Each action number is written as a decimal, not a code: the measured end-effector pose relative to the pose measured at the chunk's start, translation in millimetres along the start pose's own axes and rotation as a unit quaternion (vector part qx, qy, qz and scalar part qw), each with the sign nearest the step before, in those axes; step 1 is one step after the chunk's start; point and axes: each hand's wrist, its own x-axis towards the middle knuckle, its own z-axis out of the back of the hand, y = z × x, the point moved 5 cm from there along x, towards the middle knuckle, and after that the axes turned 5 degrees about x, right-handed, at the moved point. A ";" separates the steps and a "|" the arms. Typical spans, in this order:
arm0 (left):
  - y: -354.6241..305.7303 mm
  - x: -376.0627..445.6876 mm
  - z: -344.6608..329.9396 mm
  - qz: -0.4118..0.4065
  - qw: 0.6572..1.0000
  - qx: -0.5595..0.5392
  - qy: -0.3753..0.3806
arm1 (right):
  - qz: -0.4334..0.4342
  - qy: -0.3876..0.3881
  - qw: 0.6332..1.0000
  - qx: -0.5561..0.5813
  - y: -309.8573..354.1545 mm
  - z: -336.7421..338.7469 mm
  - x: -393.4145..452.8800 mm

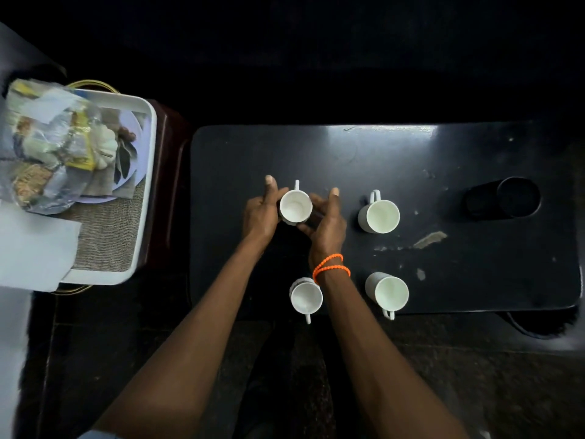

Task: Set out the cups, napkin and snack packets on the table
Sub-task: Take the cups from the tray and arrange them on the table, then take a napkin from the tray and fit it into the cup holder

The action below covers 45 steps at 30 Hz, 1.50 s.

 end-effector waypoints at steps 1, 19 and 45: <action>2.7 -1.6 0.3 0.001 1.000 0.002 -0.002 | -0.002 -0.003 1.000 0.003 -2.4 2.6 -1.5; 20.7 -8.9 2.5 -0.028 1.000 0.010 0.002 | 0.040 -0.001 0.997 -0.061 -6.9 10.6 -5.1; 30.2 -55.9 297.0 -0.052 0.923 -0.107 -0.367 | 0.270 0.320 0.819 -0.393 -73.7 -272.3 -145.1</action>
